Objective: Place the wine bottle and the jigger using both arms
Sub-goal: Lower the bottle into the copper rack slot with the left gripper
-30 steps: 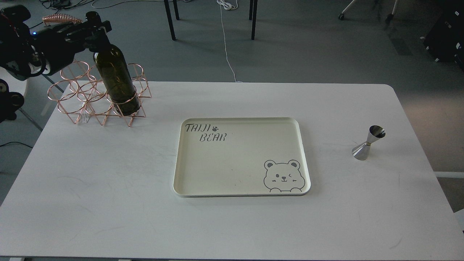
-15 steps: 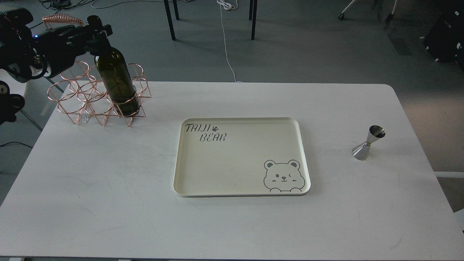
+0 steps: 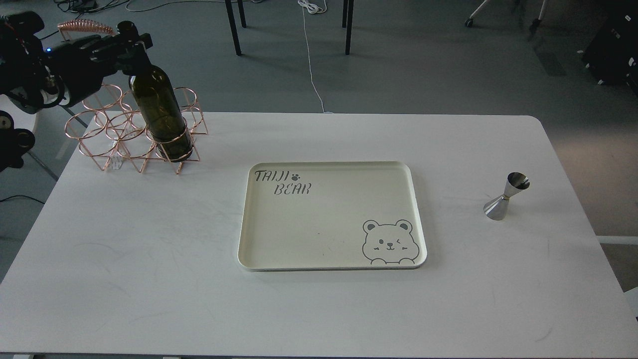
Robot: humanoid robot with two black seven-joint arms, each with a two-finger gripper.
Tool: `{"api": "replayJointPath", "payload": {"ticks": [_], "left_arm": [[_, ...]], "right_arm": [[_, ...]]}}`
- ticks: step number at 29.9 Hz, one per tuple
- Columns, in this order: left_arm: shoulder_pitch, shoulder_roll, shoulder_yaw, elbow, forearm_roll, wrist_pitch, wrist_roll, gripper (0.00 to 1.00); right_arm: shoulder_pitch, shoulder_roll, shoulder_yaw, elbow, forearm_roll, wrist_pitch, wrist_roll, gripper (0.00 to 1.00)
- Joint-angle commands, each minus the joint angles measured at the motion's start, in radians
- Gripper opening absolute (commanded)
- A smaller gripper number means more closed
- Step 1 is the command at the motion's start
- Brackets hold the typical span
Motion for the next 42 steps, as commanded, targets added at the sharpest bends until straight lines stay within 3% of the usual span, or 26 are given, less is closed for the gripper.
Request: {"api": "replayJointPath", "payload": {"ticks": [1, 13, 15, 17, 19, 25, 28, 33, 42], "left_arm": [[0.000, -0.006, 0.000, 0.000, -0.003, 0.000, -0.005, 0.94], [0.001, -0.014, 0.000, 0.014, -0.001, 0.009, -0.005, 0.95], [0.003, -0.014, 0.000, 0.014, 0.000, 0.026, -0.006, 0.85], [0.003, -0.014, 0.001, 0.014, 0.003, 0.030, -0.005, 0.57], [0.003, -0.013, 0.001, 0.018, 0.006, 0.027, -0.005, 0.37], [0.003, -0.013, 0.001, 0.021, 0.008, 0.027, -0.006, 0.26], [0.003, -0.013, 0.001, 0.021, 0.005, 0.027, 0.000, 0.30], [0.003, -0.016, 0.000, 0.021, -0.001, 0.033, 0.005, 0.78], [0.003, -0.016, 0.000, 0.021, -0.003, 0.033, 0.003, 0.93]], "right_arm": [[0.000, -0.001, 0.000, 0.000, 0.000, 0.000, 0.000, 0.96], [0.000, -0.001, 0.000, 0.000, 0.000, 0.000, 0.000, 0.96], [0.000, -0.001, 0.000, 0.000, 0.000, 0.000, 0.000, 0.96], [0.000, -0.001, 0.000, -0.002, 0.000, -0.001, 0.000, 0.96], [0.000, -0.001, 0.000, -0.002, 0.000, -0.001, 0.000, 0.96], [0.000, -0.001, 0.000, -0.002, 0.000, -0.001, 0.000, 0.96], [0.000, -0.001, 0.000, -0.002, 0.000, -0.001, 0.000, 0.96], [0.000, -0.001, 0.000, 0.000, 0.000, 0.000, 0.000, 0.96], [-0.003, -0.010, 0.000, 0.000, 0.000, 0.000, 0.000, 0.96]]}}
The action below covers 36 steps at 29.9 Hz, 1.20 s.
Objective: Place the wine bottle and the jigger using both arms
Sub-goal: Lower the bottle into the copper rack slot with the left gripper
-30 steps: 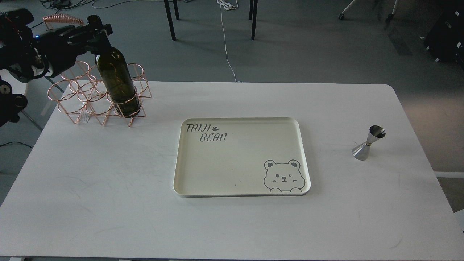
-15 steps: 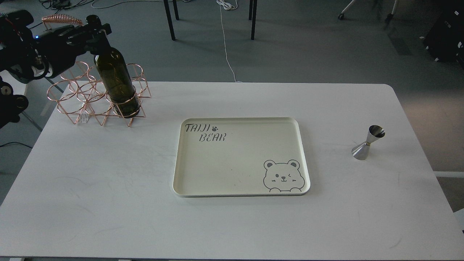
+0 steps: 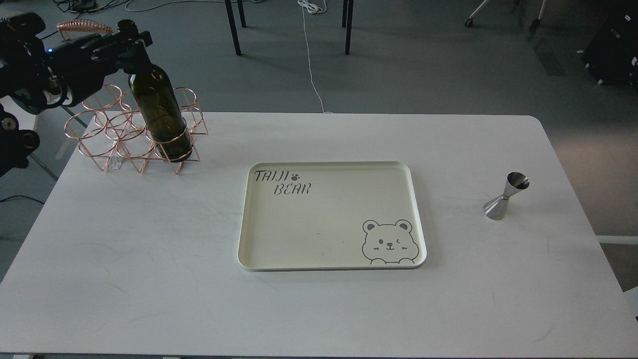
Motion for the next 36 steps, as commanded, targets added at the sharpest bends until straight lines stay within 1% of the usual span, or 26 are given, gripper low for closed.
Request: {"api": "replayJointPath", "payload": {"ticks": [1, 7, 8, 9, 10, 11, 12, 13, 17, 22, 24, 28, 29, 31, 32, 33, 35, 36], "left_arm": [[0.000, -0.002, -0.003, 0.000, -0.001, 0.000, -0.001, 0.95], [-0.002, -0.016, -0.006, 0.000, -0.001, 0.006, -0.001, 0.94], [-0.002, -0.018, -0.003, 0.002, -0.001, 0.015, -0.001, 0.90], [-0.002, -0.018, -0.001, 0.002, 0.002, 0.024, -0.001, 0.84], [-0.002, -0.016, 0.000, 0.002, 0.007, 0.028, 0.002, 0.75], [0.000, -0.015, 0.000, 0.002, 0.010, 0.028, 0.002, 0.60], [0.000, -0.013, 0.000, 0.002, 0.011, 0.026, 0.002, 0.48], [0.000, -0.010, 0.002, 0.002, 0.014, 0.026, 0.000, 0.39], [0.000, -0.007, 0.002, 0.002, 0.014, 0.026, 0.000, 0.30], [0.001, -0.005, 0.002, 0.003, 0.016, 0.026, 0.000, 0.24], [0.001, -0.005, 0.002, 0.003, 0.014, 0.026, 0.000, 0.24], [0.000, -0.015, 0.002, 0.003, 0.007, 0.026, 0.002, 0.34], [0.000, -0.016, 0.002, 0.003, 0.007, 0.026, 0.002, 0.38], [0.001, -0.018, 0.002, 0.003, 0.007, 0.026, 0.003, 0.61], [0.001, -0.018, 0.002, 0.003, 0.008, 0.026, 0.003, 0.65], [0.001, -0.018, 0.002, 0.003, 0.007, 0.026, 0.003, 0.66], [0.001, -0.018, 0.002, 0.003, 0.007, 0.028, 0.003, 0.76], [0.001, -0.018, 0.002, 0.003, 0.007, 0.028, 0.005, 0.78]], "right_arm": [[-0.003, 0.000, 0.000, -0.001, 0.000, 0.001, 0.000, 0.96], [-0.003, 0.000, 0.000, -0.001, 0.000, 0.001, 0.000, 0.96], [-0.003, 0.000, -0.001, -0.001, 0.000, 0.001, 0.000, 0.96], [-0.003, 0.000, -0.001, -0.001, 0.000, 0.002, 0.000, 0.96], [-0.003, 0.000, 0.000, -0.001, 0.000, 0.002, 0.000, 0.96], [-0.003, 0.000, -0.001, -0.001, 0.000, 0.001, 0.000, 0.96], [-0.003, 0.000, -0.001, -0.001, 0.000, 0.002, 0.000, 0.96], [-0.003, 0.000, -0.001, -0.001, 0.000, 0.002, 0.000, 0.96], [-0.003, 0.000, -0.001, -0.001, 0.000, 0.002, 0.000, 0.96], [-0.003, 0.000, -0.001, -0.001, 0.000, 0.001, 0.000, 0.96], [-0.003, 0.000, -0.001, -0.001, 0.000, 0.001, 0.000, 0.96], [-0.003, 0.000, -0.001, -0.001, 0.000, 0.001, 0.000, 0.96], [-0.003, 0.000, -0.001, -0.001, 0.000, 0.001, 0.000, 0.96], [-0.003, 0.000, -0.001, -0.001, 0.000, 0.001, 0.000, 0.96], [-0.003, 0.000, -0.001, -0.001, 0.000, -0.001, 0.000, 0.96], [-0.003, 0.000, -0.001, -0.001, 0.000, -0.001, 0.000, 0.96], [-0.003, 0.000, 0.000, -0.001, 0.000, -0.001, 0.000, 0.96], [-0.003, 0.000, 0.000, -0.001, 0.000, -0.001, 0.000, 0.96]]}}
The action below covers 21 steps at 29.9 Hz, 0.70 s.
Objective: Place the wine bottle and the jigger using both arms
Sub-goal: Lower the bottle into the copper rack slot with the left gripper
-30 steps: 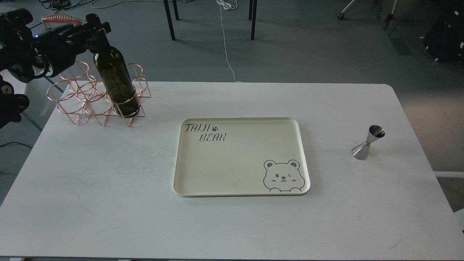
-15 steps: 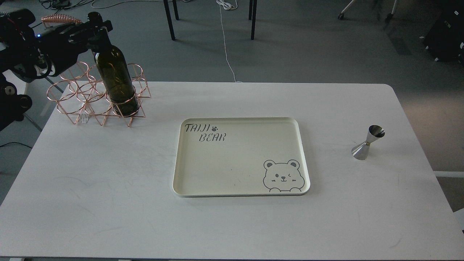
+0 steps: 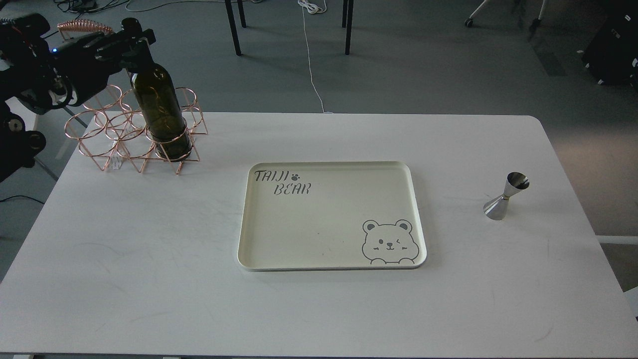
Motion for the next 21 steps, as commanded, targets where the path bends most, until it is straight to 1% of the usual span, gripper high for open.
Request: {"api": "replayJointPath", "payload": {"ticks": [1, 2, 4, 9, 10, 11, 12, 14, 15, 19, 21], "left_arm": [[0.000, 0.000, 0.000, 0.000, 0.000, 0.001, 0.000, 0.79], [0.000, 0.000, 0.000, 0.000, -0.002, 0.001, 0.000, 0.81], [0.000, -0.002, -0.003, 0.001, -0.008, 0.004, 0.002, 0.88], [0.000, -0.002, -0.003, 0.009, -0.008, 0.008, -0.004, 0.88], [-0.001, -0.002, -0.003, 0.009, -0.008, 0.013, -0.003, 0.84], [0.000, -0.002, -0.003, 0.010, -0.007, 0.017, -0.003, 0.76], [0.000, -0.002, -0.002, 0.010, -0.002, 0.021, -0.003, 0.64], [0.000, 0.000, -0.002, 0.013, 0.000, 0.021, -0.003, 0.44], [0.000, 0.000, -0.002, 0.015, 0.000, 0.021, -0.004, 0.40], [0.000, -0.002, -0.002, 0.027, -0.002, 0.021, -0.009, 0.27], [-0.001, 0.000, -0.002, 0.030, -0.002, 0.021, -0.008, 0.23]], "right_arm": [[0.000, 0.000, 0.002, 0.000, 0.000, 0.000, 0.000, 0.96], [0.000, 0.000, 0.002, 0.000, 0.000, 0.000, 0.000, 0.96], [0.000, 0.000, 0.002, 0.000, 0.000, 0.000, 0.000, 0.96], [0.000, 0.000, 0.002, 0.000, 0.000, 0.000, 0.000, 0.96], [0.000, 0.000, 0.002, 0.000, 0.000, 0.000, 0.000, 0.96], [0.000, 0.000, 0.000, 0.000, 0.000, 0.000, 0.000, 0.96], [0.000, 0.000, 0.002, 0.000, 0.000, 0.000, 0.000, 0.96], [0.000, 0.000, 0.002, 0.000, 0.000, 0.000, 0.000, 0.96], [0.000, 0.002, 0.002, 0.000, 0.000, 0.001, 0.000, 0.96], [0.000, 0.000, 0.002, 0.000, 0.000, 0.001, 0.000, 0.96], [0.000, 0.000, 0.002, 0.000, 0.000, 0.001, 0.000, 0.96]]}}
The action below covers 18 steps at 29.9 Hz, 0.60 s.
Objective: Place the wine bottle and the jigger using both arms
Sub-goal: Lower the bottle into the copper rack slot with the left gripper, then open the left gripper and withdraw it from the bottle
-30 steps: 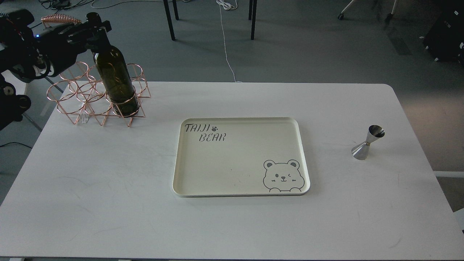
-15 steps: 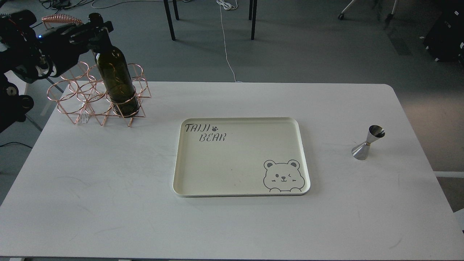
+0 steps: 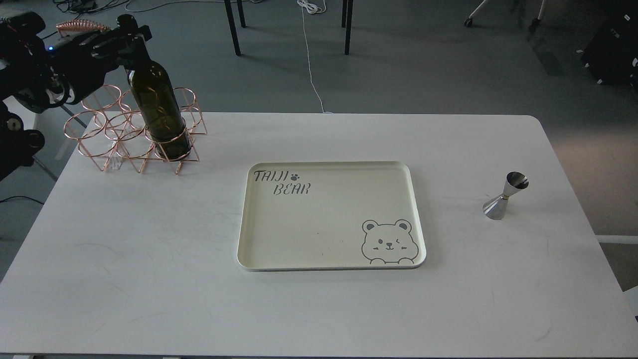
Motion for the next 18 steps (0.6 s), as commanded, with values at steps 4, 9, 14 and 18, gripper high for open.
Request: {"api": "replayJointPath", "payload": {"ticks": [4, 9, 14, 18], "left_arm": [[-0.001, 0.001, 0.001, 0.017, 0.000, 0.000, 0.002, 0.21], [0.000, 0.000, 0.001, 0.025, -0.003, -0.001, 0.007, 0.40], [0.000, 0.000, 0.002, 0.026, 0.000, -0.001, 0.008, 0.70], [0.002, 0.000, 0.002, 0.026, -0.003, -0.001, 0.008, 0.74]], "right_arm": [[0.000, -0.002, 0.000, 0.000, 0.000, 0.001, 0.000, 0.96], [0.000, -0.001, 0.001, 0.000, 0.000, 0.001, 0.000, 0.96], [0.000, -0.001, 0.002, 0.002, 0.000, 0.001, 0.000, 0.96], [0.000, -0.001, 0.002, 0.002, 0.000, 0.000, 0.000, 0.96]]}}
